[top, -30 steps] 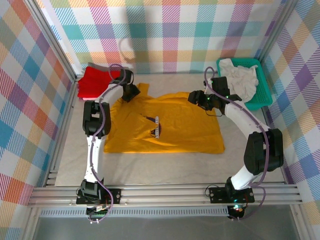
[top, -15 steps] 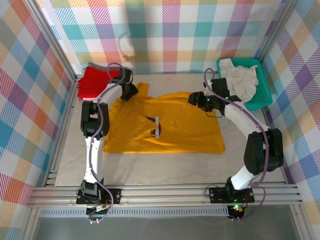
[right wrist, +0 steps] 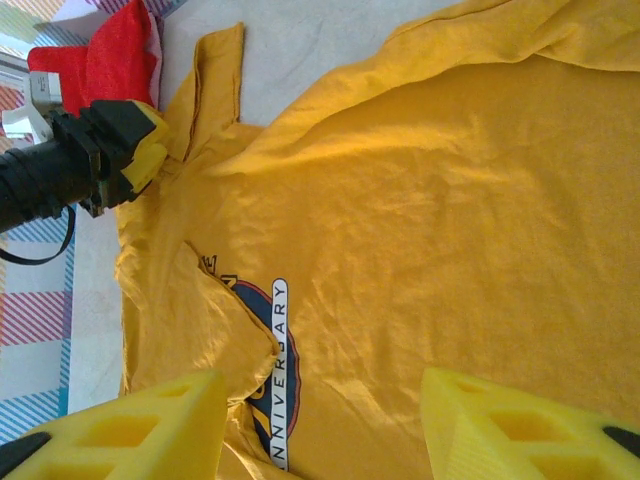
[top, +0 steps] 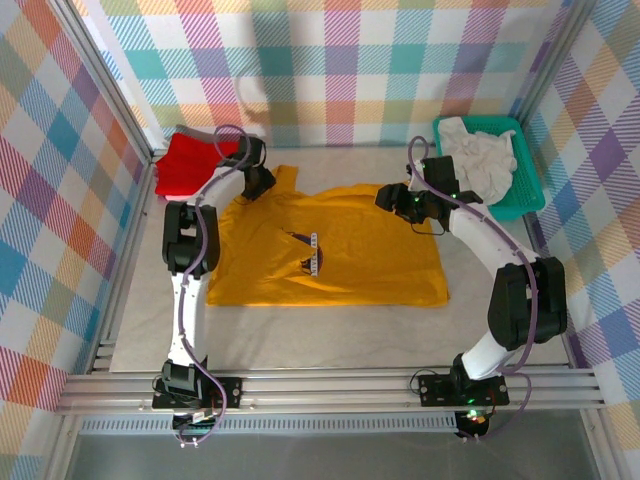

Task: Fold and stack the t-shirts

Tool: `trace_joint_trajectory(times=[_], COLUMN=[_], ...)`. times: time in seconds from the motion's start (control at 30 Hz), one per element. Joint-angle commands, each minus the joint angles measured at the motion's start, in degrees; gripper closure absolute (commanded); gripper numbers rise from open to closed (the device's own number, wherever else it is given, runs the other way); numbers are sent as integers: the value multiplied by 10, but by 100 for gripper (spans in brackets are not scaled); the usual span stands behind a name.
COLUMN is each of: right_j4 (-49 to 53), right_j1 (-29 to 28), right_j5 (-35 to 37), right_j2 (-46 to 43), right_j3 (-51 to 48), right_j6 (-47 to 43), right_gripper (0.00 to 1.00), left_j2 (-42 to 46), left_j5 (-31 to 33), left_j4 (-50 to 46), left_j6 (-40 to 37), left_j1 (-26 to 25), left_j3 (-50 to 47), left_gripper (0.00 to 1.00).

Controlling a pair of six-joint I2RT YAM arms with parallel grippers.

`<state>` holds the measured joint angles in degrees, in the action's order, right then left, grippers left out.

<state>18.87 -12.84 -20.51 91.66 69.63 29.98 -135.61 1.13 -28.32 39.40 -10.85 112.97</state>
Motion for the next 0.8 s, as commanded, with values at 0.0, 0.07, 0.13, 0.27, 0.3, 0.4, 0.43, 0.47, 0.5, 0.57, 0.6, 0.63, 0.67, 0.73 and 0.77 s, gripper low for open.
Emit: trace_joint_trajectory(times=[0.0, 0.07, 0.13, 0.27, 0.3, 0.4, 0.43, 0.47, 0.5, 0.57, 0.6, 0.63, 0.67, 0.73, 0.77], right_j4=[-12, -10, -11, -14, -15, -13, -13, -11, -11, -9, -10, -10, -10, -9, -10], right_j1=[-1, -1, -1, -1, -1, -1, -1, -1, -1, -1, -1, -1, -1, -1, -1], right_j5=[-10, -9, -10, -16, -17, -19, -19, -18, -18, -16, -16, -15, -16, -18, -17], right_j2=[-15, -14, -13, -7, -7, -5, -5, -5, -6, -7, -7, -7, -6, -5, -4], right_j3=[-5, -4, -3, -1, -1, 1, 1, 0, 0, 0, 0, 0, 1, 3, 3], right_j6=[5, 4, 5, 8, 9, 8, 7, 8, 8, 7, 7, 7, 7, 7, 7], right_gripper=[46, 46, 46, 46, 46, 46, 46, 46, 46, 46, 46, 46, 47, 46, 46], left_j2=[-21, -19, -14, -17, -21, -43, -50, -56, -57, -58, -57, -56, -55, -45, -40], left_j5=[-4, -1, 4, 13, 15, 12, 11, 7, 6, 5, 5, 5, 5, 6, 9], left_j4=[-13, -16, -19, -34, -32, -45, -50, -51, -50, -47, -46, -48, -51, -55, -55], left_j6=[-6, -6, -6, -10, -11, -15, -15, -14, -15, -15, -15, -16, -17, -21, -23], left_j1=[-2, -3, -4, -4, -3, -3, -3, -3, -3, -4, -4, -4, -4, -4, -4], left_j3=[23, 21, 16, 21, 23, 48, 56, 60, 62, 62, 62, 64, 67, 68, 67], left_gripper=[60, 57, 56, 53, 54, 55, 56, 60, 63, 69, 70, 73, 80, 85, 84])
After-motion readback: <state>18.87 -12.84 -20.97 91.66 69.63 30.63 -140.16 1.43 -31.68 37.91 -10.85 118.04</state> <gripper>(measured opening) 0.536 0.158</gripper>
